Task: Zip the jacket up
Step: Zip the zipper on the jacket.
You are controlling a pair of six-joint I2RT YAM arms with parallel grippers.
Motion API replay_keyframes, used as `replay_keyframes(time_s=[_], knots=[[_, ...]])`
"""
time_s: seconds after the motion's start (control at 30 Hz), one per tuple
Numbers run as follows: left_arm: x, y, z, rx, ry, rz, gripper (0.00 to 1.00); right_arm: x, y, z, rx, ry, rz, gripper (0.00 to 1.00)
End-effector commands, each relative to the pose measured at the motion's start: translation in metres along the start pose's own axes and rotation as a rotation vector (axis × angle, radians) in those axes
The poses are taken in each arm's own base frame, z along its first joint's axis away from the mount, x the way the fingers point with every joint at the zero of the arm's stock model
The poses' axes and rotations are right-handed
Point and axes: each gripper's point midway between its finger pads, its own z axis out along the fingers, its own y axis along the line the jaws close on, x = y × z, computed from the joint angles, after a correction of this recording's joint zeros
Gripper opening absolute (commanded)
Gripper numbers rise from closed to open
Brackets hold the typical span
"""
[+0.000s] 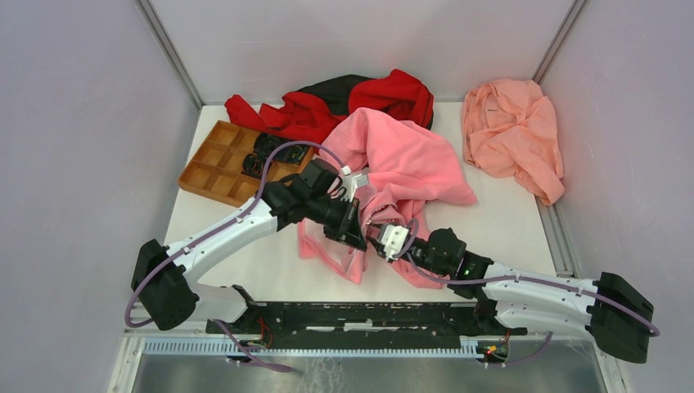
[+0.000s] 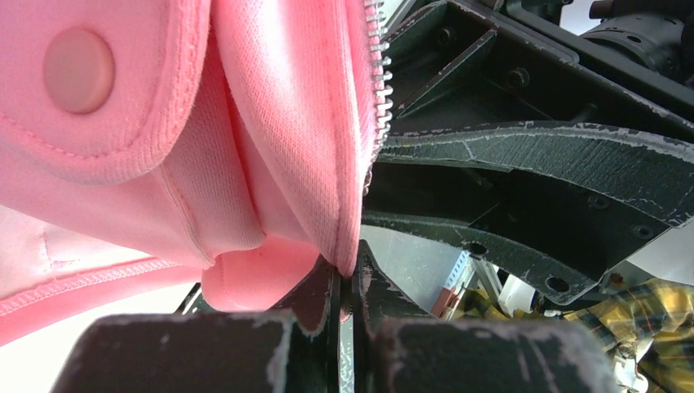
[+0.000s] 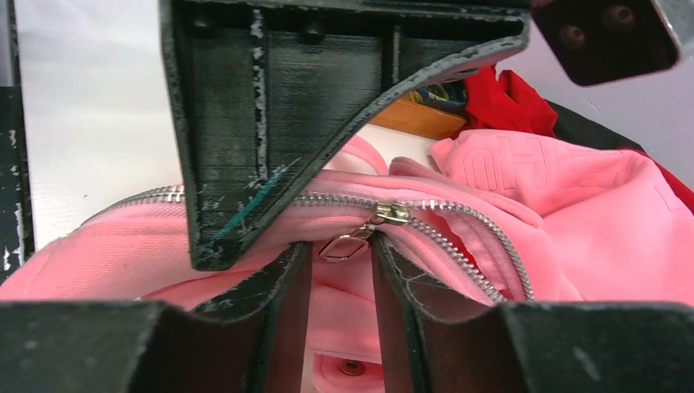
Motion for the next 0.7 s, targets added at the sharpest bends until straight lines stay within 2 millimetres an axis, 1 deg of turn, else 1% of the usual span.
replay_keyframes(time_s=[0.0,0.13,0.27,0.5,0.63,0.67], knots=[[0.005,-0.026,-0.008,0.097,0.03,0.032,0.02,-0.033,-0.036,0.0,0.152,-0.079,0.014,0.35],[0.006,-0.022,-0.007,0.076,0.035,0.029,0.02,-0.033,-0.037,-0.003,0.153,-0.071,0.008,0.27],[0.007,-0.017,-0.005,0.06,0.042,0.026,0.02,-0.036,-0.037,-0.006,0.14,-0.07,-0.019,0.25],[0.003,-0.019,-0.004,0.069,0.039,0.028,0.02,-0.034,-0.032,-0.008,0.117,-0.076,-0.013,0.3],[0.003,-0.02,-0.003,0.08,0.036,0.024,0.02,-0.031,-0.027,-0.005,0.104,-0.078,0.022,0.4],[0.004,-0.021,-0.003,0.084,0.033,0.024,0.02,-0.03,-0.026,-0.005,0.102,-0.077,0.028,0.41]])
